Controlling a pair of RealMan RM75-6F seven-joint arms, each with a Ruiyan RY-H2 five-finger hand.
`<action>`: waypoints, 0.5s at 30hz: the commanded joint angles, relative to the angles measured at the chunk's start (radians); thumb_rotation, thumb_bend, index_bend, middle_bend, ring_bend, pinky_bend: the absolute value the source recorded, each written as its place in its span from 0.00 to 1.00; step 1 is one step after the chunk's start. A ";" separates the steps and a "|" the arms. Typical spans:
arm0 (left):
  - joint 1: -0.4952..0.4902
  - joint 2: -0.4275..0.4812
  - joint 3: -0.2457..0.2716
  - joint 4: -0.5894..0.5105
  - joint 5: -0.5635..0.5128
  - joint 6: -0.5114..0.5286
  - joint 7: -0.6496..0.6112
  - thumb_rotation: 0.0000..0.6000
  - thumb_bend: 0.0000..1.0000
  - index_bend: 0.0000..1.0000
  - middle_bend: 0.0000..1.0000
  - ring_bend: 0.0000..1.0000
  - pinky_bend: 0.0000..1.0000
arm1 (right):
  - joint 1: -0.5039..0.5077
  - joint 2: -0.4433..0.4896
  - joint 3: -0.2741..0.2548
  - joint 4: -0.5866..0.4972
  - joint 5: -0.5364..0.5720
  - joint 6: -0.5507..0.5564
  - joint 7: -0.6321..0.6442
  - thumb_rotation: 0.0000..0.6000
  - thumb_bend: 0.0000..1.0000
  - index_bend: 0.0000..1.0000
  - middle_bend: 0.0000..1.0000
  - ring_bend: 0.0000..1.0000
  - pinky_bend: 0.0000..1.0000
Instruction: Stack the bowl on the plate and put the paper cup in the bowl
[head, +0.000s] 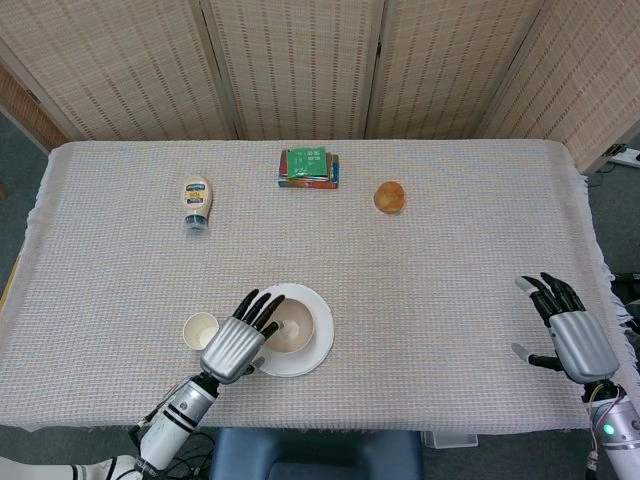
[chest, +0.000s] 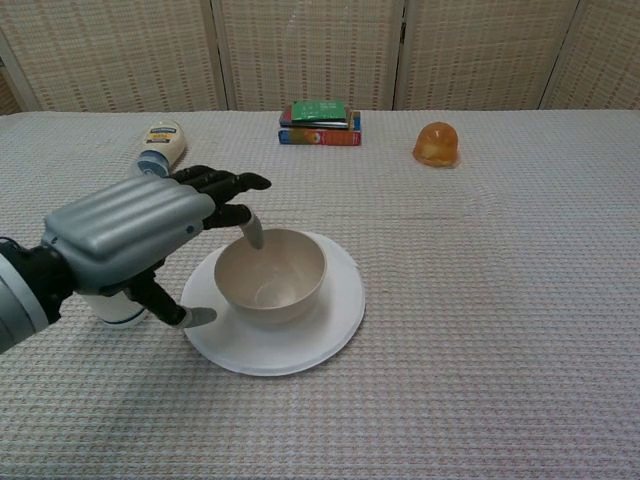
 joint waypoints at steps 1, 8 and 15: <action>0.017 0.098 -0.003 -0.127 -0.039 0.021 0.102 1.00 0.22 0.30 0.04 0.00 0.06 | 0.000 -0.001 -0.001 -0.002 -0.001 0.000 -0.005 1.00 0.17 0.09 0.11 0.01 0.08; -0.003 0.268 -0.066 -0.294 -0.214 -0.005 0.197 1.00 0.22 0.26 0.03 0.00 0.06 | 0.002 -0.006 0.000 -0.006 0.004 -0.007 -0.021 1.00 0.17 0.09 0.11 0.01 0.08; -0.112 0.326 -0.126 -0.348 -0.508 -0.077 0.325 1.00 0.22 0.24 0.02 0.00 0.06 | 0.005 -0.010 0.001 -0.008 0.008 -0.015 -0.033 1.00 0.17 0.09 0.11 0.01 0.08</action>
